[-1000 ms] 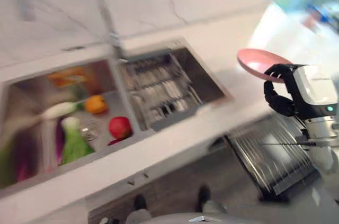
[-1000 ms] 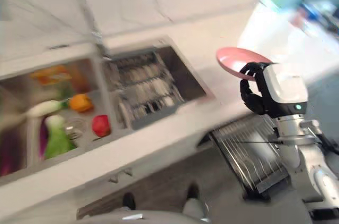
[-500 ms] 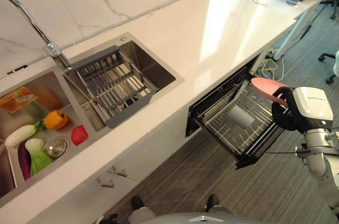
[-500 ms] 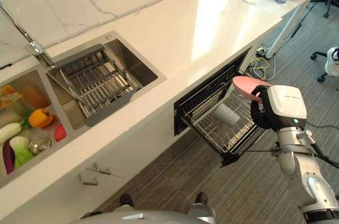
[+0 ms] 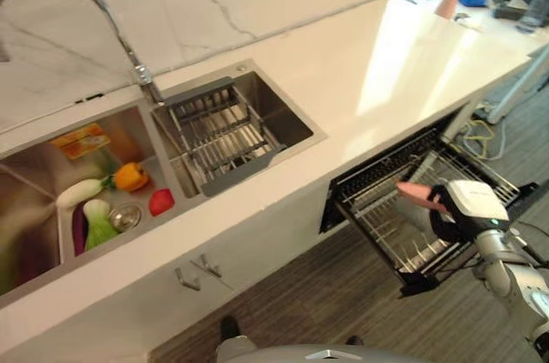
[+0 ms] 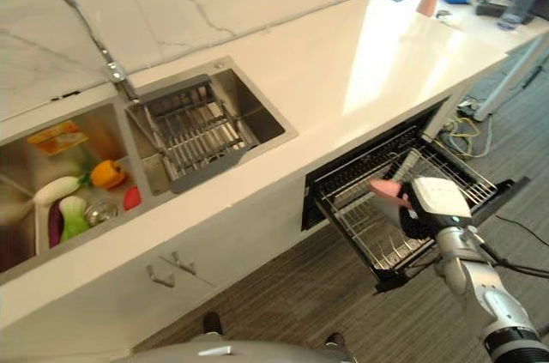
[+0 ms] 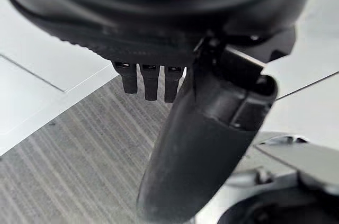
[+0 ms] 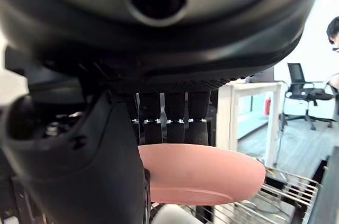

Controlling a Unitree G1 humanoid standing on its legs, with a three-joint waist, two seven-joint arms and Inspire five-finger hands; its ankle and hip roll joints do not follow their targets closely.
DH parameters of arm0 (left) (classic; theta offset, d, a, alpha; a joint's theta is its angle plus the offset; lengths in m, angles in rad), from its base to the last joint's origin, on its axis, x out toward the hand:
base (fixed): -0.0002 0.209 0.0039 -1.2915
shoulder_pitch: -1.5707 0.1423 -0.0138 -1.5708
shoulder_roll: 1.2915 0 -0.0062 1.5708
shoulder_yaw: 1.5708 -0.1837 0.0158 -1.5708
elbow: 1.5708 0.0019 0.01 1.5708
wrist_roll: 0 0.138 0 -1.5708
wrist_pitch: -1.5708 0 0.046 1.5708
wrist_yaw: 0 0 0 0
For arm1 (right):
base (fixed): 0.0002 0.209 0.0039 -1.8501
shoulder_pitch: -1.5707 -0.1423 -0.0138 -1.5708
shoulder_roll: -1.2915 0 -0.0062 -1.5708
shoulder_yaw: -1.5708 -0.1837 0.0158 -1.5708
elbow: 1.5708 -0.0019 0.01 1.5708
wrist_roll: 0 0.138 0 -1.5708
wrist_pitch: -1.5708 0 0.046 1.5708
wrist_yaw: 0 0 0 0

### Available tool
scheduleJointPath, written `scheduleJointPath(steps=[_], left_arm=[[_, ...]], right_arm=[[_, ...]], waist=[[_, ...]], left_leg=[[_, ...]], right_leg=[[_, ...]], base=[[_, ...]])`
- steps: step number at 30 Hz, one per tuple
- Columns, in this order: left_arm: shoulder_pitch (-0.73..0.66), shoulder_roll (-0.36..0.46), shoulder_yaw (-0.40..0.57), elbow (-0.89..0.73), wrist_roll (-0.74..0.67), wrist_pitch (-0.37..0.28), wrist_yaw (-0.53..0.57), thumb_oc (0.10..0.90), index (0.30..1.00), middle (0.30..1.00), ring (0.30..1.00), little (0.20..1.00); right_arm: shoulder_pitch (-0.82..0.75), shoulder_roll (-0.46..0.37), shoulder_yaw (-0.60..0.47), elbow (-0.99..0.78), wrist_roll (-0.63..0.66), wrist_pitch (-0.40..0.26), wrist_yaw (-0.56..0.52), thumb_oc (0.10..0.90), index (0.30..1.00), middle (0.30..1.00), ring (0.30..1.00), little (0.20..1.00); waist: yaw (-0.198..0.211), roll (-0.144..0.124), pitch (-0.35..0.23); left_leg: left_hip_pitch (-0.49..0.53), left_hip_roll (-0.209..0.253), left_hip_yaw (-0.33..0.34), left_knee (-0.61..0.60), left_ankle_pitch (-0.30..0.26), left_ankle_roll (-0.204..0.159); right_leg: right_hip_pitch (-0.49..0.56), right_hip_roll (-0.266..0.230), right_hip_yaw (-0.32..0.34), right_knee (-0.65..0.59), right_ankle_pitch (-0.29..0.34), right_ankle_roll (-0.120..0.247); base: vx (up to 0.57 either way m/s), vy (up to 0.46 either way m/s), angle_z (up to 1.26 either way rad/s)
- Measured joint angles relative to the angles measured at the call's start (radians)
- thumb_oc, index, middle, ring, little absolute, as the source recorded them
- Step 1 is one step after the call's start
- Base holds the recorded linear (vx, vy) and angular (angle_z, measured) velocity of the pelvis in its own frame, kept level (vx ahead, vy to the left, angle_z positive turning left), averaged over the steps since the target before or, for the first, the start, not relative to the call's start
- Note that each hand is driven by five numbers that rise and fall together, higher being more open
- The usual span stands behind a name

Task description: Place the dishes in the dishwasher.

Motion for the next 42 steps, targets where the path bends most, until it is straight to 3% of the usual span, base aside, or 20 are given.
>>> scheduleJointPath(steps=[5, 6, 7, 8, 12, 22, 26, 32, 34, 35, 36, 37, 39, 42], left_arm=[[0.042, -0.015, -0.031, 0.004, 0.007, 0.004, -0.005, 0.800, 0.900, 0.900, 0.900, 0.900], [0.041, -0.016, -0.031, 0.001, 0.007, 0.003, -0.006, 0.800, 0.900, 0.900, 0.900, 0.900], [0.044, -0.015, -0.030, 0.003, 0.007, 0.000, -0.004, 0.800, 0.900, 0.900, 0.900, 0.900], [0.043, -0.015, -0.033, 0.003, 0.007, 0.002, -0.004, 0.800, 0.900, 0.900, 0.900, 0.900], [0.034, -0.016, -0.038, -0.002, 0.007, -0.017, -0.002, 0.800, 0.900, 0.900, 0.900, 0.900], [0.024, -0.018, -0.037, -0.003, 0.007, -0.015, -0.001, 0.800, 0.900, 0.900, 0.900, 0.900], [0.007, -0.018, -0.036, -0.012, 0.007, -0.009, -0.001, 0.800, 0.900, 0.900, 0.900, 0.900], [-0.015, -0.017, -0.033, -0.057, 0.008, -0.004, 0.003, 0.800, 0.900, 0.900, 0.900, 0.900], [-0.014, -0.015, -0.028, -0.058, 0.010, 0.011, 0.006, 0.800, 0.900, 0.900, 0.900, 0.900], [-0.011, -0.012, -0.028, -0.057, 0.014, 0.018, 0.011, 0.800, 0.900, 0.900, 0.900, 0.900], [-0.004, -0.011, -0.026, -0.056, 0.014, 0.018, 0.011, 0.800, 0.900, 0.900, 0.900, 0.900], [-0.004, -0.010, -0.026, -0.055, 0.015, 0.025, 0.014, 0.800, 0.900, 0.900, 0.900, 0.900], [-0.002, -0.005, -0.026, -0.036, 0.015, 0.028, 0.023, 0.800, 0.900, 0.900, 0.900, 0.900], [0.011, -0.006, -0.030, -0.033, 0.015, 0.029, 0.023, 0.800, 0.900, 0.900, 0.900, 0.900]], right_arm=[[-0.086, 0.005, 0.021, 0.188, 0.006, 0.027, -0.019, 0.400, 0.300, 0.300, 0.300, 0.300], [-0.087, 0.004, 0.021, 0.196, 0.010, 0.036, -0.021, 0.422, 0.333, 0.333, 0.333, 0.333], [-0.116, 0.005, 0.041, 0.227, 0.016, 0.042, -0.034, 0.665, 0.698, 0.698, 0.698, 0.698], [-0.143, 0.004, 0.063, 0.260, 0.022, 0.042, -0.041, 0.800, 0.900, 0.900, 0.900, 0.900], [-0.204, 0.050, 0.099, 0.394, 0.040, 0.062, -0.056, 0.800, 0.900, 0.900, 0.900, 0.900], [-0.143, 0.085, 0.090, 0.280, 0.058, 0.063, -0.040, 0.800, 0.900, 0.900, 0.900, 0.900], [-0.085, 0.086, -0.026, 0.149, 0.082, 0.063, -0.044, 0.800, 0.900, 0.900, 0.900, 0.900], [0.041, 0.111, -0.325, -0.003, 0.154, 0.082, -0.164, 0.800, 0.900, 0.900, 0.900, 0.900], [0.075, 0.125, -0.377, 0.003, 0.163, 0.094, -0.208, 0.800, 0.900, 0.900, 0.900, 0.900], [0.092, 0.151, -0.422, 0.017, 0.183, 0.101, -0.234, 0.696, 0.745, 0.745, 0.745, 0.745], [0.111, 0.163, -0.438, 0.034, 0.208, 0.116, -0.244, 0.522, 0.484, 0.484, 0.484, 0.484], [0.120, 0.175, -0.453, 0.072, 0.237, 0.124, -0.262, 0.400, 0.300, 0.300, 0.300, 0.300], [0.133, 0.231, -0.496, 0.288, 0.302, 0.124, -0.303, 0.400, 0.300, 0.300, 0.300, 0.300], [0.140, 0.302, -0.496, 0.423, 0.434, 0.156, -0.309, 0.400, 0.300, 0.300, 0.300, 0.300]], waist=[[0.011, 0.035, 0.005], [0.017, 0.042, 0.005], [0.023, 0.052, 0.008], [0.016, 0.054, 0.009], [0.028, 0.058, 0.017], [0.005, 0.049, 0.036], [-0.008, 0.038, 0.042], [-0.043, 0.021, 0.044], [-0.054, 0.012, 0.041], [-0.060, 0.006, 0.036], [-0.075, 0.000, 0.032], [-0.084, -0.004, 0.029], [-0.089, -0.019, 0.008], [-0.093, -0.017, -0.008]], left_leg=[[-0.020, -0.014, -0.027, -0.003, 0.005, 0.005], [-0.023, -0.017, -0.033, -0.001, 0.007, 0.007], [-0.032, -0.020, -0.041, -0.007, 0.004, 0.005], [-0.030, -0.023, -0.042, -0.001, 0.009, 0.010], [-0.037, -0.035, -0.056, -0.005, 0.013, 0.015], [-0.023, -0.045, -0.054, -0.007, 0.009, 0.018], [-0.015, -0.045, -0.047, -0.007, 0.005, 0.018], [0.020, -0.044, -0.010, -0.006, -0.006, 0.017], [0.032, -0.042, 0.008, -0.006, -0.012, 0.015], [0.033, -0.042, 0.010, -0.007, -0.013, 0.014], [0.034, -0.043, 0.014, -0.006, -0.014, 0.014], [0.035, -0.043, 0.017, -0.007, -0.015, 0.015], [0.038, -0.043, 0.023, -0.007, -0.017, 0.015], [0.038, -0.043, 0.029, -0.007, -0.020, 0.017]], right_leg=[[0.003, -0.007, -0.026, 0.001, 0.001, 0.004], [0.001, -0.009, -0.031, 0.000, 0.002, 0.004], [0.004, -0.012, -0.034, -0.004, -0.004, 0.012], [0.002, -0.014, -0.038, 0.001, 0.005, 0.006], [0.008, -0.023, -0.054, 0.000, 0.005, 0.010], [0.020, -0.034, -0.052, -0.002, 0.006, 0.014], [0.024, -0.037, -0.045, -0.004, 0.006, 0.015], [0.027, -0.044, -0.009, 0.000, 0.006, 0.016], [0.024, -0.042, 0.011, 0.000, 0.006, 0.016], [0.025, -0.042, 0.012, 0.000, 0.006, 0.016], [0.022, -0.043, 0.016, 0.000, 0.006, 0.017], [0.022, -0.043, 0.019, 0.000, 0.006, 0.017], [0.021, -0.044, 0.025, 0.000, 0.006, 0.017], [0.020, -0.045, 0.030, -0.001, 0.005, 0.018]], base=[[0.01, 0.005, 0.19], [-0.01, 0.014, 0.13], [-0.08, 0.034, 0.12], [-0.08, 0.034, 0.15], [0.00, 0.013, 0.12], [0.00, -0.001, 0.00], [0.02, -0.004, -0.06], [0.02, -0.004, -0.17], [0.01, 0.003, -0.24], [0.01, 0.004, -0.15], [0.01, 0.005, -0.08], [0.01, -0.001, -0.10], [0.00, -0.007, -0.08], [0.00, -0.005, -0.06]])
